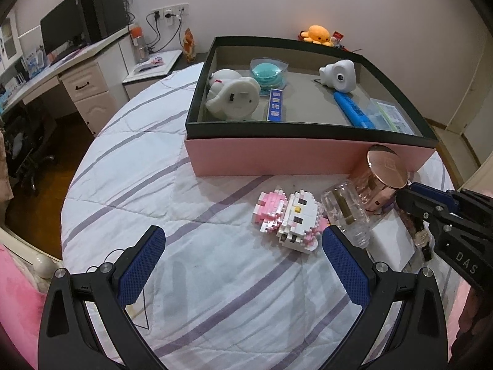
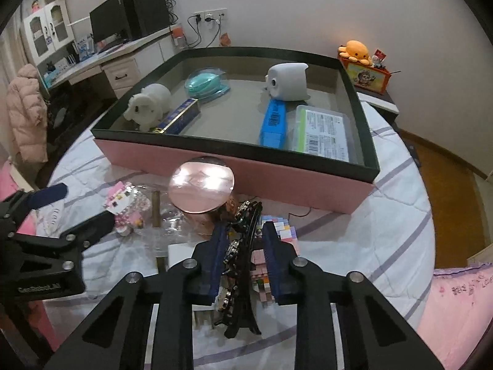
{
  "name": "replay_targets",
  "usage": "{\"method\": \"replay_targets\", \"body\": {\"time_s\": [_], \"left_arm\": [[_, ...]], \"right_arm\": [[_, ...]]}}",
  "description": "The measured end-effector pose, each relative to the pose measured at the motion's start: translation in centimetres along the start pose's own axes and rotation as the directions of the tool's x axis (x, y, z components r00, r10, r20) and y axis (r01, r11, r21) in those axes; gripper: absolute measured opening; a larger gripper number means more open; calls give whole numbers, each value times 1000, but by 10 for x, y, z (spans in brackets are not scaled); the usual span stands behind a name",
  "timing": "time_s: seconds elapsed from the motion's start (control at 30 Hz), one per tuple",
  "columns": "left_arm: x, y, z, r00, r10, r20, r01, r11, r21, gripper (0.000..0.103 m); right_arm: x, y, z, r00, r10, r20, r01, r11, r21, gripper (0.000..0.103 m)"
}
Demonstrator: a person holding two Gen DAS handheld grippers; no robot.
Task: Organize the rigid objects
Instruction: 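Grasp the clear bottle with the left tool while the right tool grasps the black hair clip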
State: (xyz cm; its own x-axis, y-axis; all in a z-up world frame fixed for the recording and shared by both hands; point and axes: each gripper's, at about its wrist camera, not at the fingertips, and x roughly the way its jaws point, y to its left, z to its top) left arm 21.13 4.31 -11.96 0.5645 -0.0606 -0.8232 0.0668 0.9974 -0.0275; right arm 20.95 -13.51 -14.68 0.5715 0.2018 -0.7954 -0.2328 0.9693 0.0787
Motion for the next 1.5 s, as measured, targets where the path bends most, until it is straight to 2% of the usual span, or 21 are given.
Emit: {"method": "replay_targets", "body": {"time_s": [0.23,0.33,0.53,0.7,0.77,0.83,0.93,0.97,1.0,1.13,1.17,1.3,1.5], "left_arm": [[-6,-9,2,999,-35,6,35,999,-1,103],[-9,-17,3,998,-54,9,54,999,0,103],[-4,-41,8,997,-78,-10,78,997,18,103],[13,-53,10,993,-99,-58,99,995,-11,103],[16,-56,13,994,-100,-52,99,995,-21,101],[17,-59,15,992,-121,-31,121,992,-26,95],[19,-65,17,998,-61,-30,61,998,18,83],[18,-66,16,999,-33,-20,34,999,24,71],[16,-65,16,1000,-28,-5,29,999,26,67],[1,-67,18,997,-75,34,73,995,65,48],[-3,-68,19,995,-92,45,89,993,74,37],[8,-73,15,996,-83,-17,85,992,92,36],[9,-76,14,997,-78,-10,78,991,106,37]], "right_arm": [[-6,0,-2,999,28,17,-29,1000,11,19],[-15,-3,-3,999,16,40,-16,1000,4,19],[-30,-25,-9,998,1,67,-3,999,40,19],[-30,-48,-17,998,-20,60,15,996,90,19],[-27,-59,-20,998,-24,51,18,994,111,19],[-24,-68,-22,999,-25,45,19,992,129,19],[-18,-77,-23,999,-21,34,15,989,150,19],[-16,-81,-24,999,-17,30,12,987,157,19],[-14,-83,-25,1000,-13,27,9,987,163,19],[-8,-86,-26,1000,8,17,-11,984,176,19],[-7,-86,-26,1000,13,16,-15,985,174,19],[-7,-87,-26,999,23,23,-27,984,178,19],[-7,-91,-30,999,29,18,-31,981,191,19]]}}
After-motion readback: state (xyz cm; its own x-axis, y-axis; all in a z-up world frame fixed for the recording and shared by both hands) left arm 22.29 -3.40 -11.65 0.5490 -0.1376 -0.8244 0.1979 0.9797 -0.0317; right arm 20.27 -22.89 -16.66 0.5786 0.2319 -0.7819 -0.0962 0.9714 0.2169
